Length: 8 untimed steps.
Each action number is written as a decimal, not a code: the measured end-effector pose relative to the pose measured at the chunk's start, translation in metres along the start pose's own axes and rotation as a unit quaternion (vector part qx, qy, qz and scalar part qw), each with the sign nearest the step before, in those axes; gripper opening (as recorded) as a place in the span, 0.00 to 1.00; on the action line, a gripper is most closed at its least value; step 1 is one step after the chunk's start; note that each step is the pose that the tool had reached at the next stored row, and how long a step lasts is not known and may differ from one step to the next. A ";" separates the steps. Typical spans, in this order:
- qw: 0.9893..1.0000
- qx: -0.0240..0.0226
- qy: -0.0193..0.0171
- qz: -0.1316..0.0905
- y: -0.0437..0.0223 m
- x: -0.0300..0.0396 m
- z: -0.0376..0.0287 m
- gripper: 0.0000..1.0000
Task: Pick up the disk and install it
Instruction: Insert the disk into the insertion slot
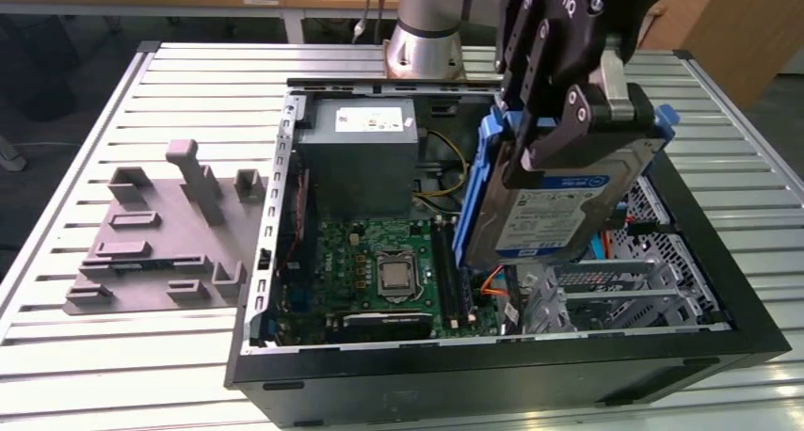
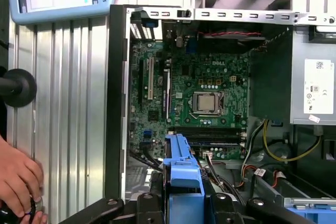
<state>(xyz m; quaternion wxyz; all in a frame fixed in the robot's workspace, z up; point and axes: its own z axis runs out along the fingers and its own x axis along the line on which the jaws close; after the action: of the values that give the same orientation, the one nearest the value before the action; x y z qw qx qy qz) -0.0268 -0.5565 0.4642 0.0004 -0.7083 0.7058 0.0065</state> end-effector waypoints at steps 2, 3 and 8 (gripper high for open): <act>1.000 0.000 0.000 0.000 0.0000 -0.0041 0.0000 0.36; 1.000 0.000 0.000 0.000 0.0000 -0.0062 0.0000 0.36; 1.000 0.000 0.000 0.000 0.0000 -0.0169 0.0001 0.36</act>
<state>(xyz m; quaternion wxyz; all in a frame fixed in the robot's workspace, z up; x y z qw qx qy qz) -0.0268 -0.5396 0.4643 0.0004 -0.7083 0.7059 0.0064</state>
